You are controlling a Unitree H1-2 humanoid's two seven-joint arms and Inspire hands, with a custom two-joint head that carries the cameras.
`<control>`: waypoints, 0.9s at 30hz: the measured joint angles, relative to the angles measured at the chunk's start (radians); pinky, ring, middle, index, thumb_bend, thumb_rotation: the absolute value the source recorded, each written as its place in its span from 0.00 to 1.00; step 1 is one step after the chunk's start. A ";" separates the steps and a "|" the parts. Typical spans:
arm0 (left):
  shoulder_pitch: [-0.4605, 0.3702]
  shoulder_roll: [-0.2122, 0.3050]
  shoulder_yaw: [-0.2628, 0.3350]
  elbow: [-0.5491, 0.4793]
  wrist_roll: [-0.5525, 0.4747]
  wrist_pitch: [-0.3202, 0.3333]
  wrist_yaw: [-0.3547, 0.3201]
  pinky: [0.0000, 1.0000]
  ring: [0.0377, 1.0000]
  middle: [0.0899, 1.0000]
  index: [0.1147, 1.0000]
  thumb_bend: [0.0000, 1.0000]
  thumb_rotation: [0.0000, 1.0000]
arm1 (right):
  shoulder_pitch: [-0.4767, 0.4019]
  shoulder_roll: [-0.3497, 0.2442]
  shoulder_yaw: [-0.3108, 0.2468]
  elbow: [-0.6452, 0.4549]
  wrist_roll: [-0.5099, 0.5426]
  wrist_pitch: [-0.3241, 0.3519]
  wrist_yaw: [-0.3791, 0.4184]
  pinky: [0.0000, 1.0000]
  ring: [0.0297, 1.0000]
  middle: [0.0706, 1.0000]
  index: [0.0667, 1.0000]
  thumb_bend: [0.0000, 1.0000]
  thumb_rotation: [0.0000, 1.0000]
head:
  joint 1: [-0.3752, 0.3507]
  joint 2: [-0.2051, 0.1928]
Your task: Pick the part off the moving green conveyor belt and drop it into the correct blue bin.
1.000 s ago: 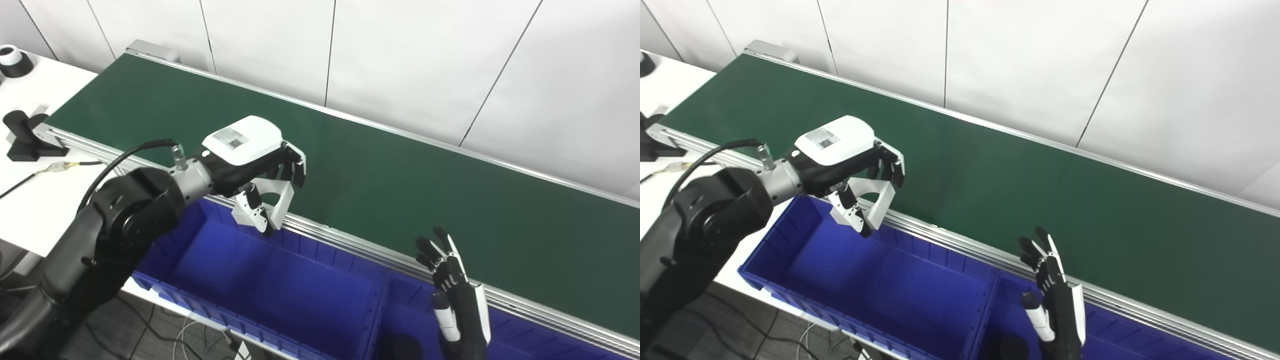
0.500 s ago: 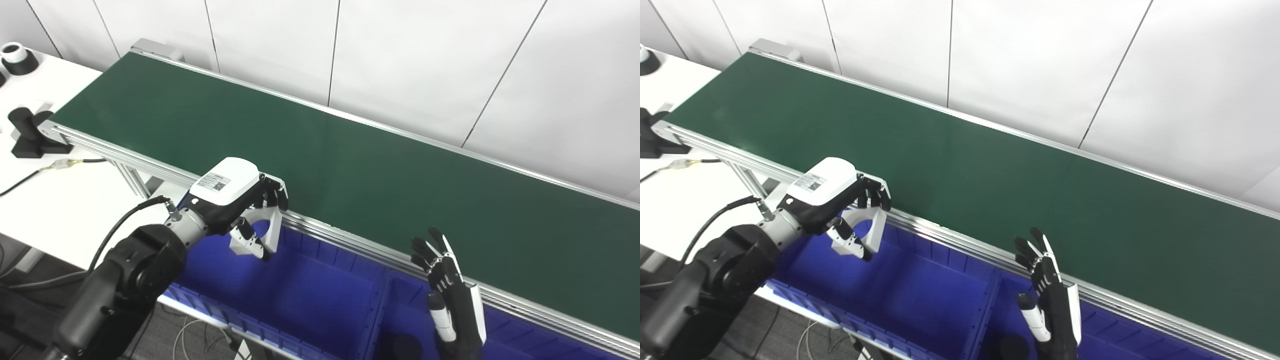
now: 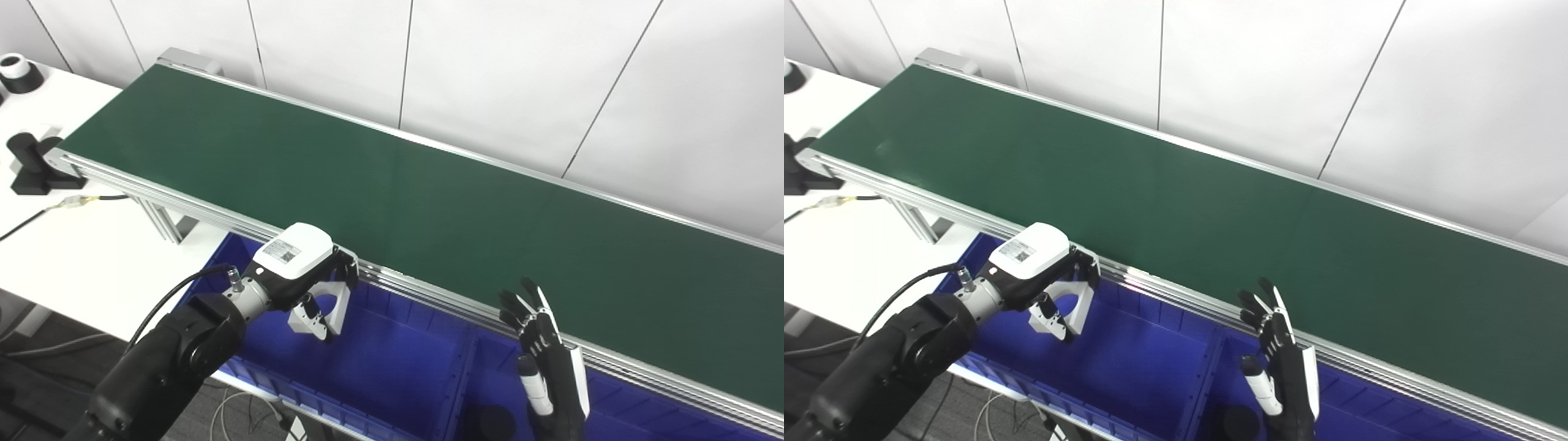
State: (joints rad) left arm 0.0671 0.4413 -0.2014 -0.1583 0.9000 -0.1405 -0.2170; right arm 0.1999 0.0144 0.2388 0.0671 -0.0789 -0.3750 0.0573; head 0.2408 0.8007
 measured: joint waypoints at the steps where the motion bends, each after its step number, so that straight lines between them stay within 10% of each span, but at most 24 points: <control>1: -0.001 0.004 -0.002 0.000 0.000 0.000 -0.006 0.39 0.39 0.45 0.45 0.50 0.00 | 0.001 0.002 0.000 0.000 0.000 0.000 0.000 0.81 0.85 0.81 0.94 0.83 0.84 | 0.000 0.000; 20: -0.006 0.019 -0.020 -0.048 0.000 0.079 -0.149 0.43 0.48 0.43 0.44 0.52 0.00 | 0.004 0.007 -0.002 -0.001 0.001 0.000 0.001 0.82 0.85 0.81 0.94 0.81 0.83 | -0.008 0.003; 22: -0.006 0.020 -0.022 -0.055 0.009 0.093 -0.174 0.45 0.52 0.53 0.52 0.90 0.09 | 0.004 0.007 -0.002 -0.001 0.001 0.000 0.001 0.82 0.86 0.81 0.94 0.82 0.82 | -0.008 0.003; 27: -0.008 0.031 -0.037 -0.081 0.023 0.095 -0.221 0.47 0.55 0.59 0.56 1.00 0.22 | 0.005 0.007 -0.002 -0.001 0.002 0.000 0.001 0.82 0.86 0.81 0.94 0.81 0.82 | -0.012 0.002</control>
State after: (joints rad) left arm 0.0593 0.4727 -0.2384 -0.2390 0.9229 -0.0451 -0.4377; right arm 0.2051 0.0213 0.2371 0.0657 -0.0773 -0.3749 0.0582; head 0.2286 0.8023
